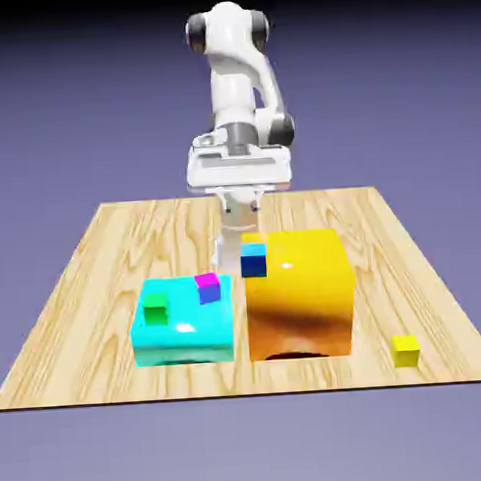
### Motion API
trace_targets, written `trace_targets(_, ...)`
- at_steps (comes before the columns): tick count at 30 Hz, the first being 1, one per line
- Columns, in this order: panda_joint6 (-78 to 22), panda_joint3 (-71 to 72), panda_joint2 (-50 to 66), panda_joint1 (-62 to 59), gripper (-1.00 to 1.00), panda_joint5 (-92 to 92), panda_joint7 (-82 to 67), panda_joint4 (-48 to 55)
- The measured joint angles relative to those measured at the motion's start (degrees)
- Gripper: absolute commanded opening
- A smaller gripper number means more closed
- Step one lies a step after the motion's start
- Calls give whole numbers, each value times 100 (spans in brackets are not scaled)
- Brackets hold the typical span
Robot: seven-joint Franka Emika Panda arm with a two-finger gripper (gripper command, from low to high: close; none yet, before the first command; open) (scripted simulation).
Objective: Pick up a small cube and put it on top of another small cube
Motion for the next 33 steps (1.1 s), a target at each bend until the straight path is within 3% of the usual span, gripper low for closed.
trace_targets(33,-4808,4229,6852,-1096,0,-2503,4426,4927)
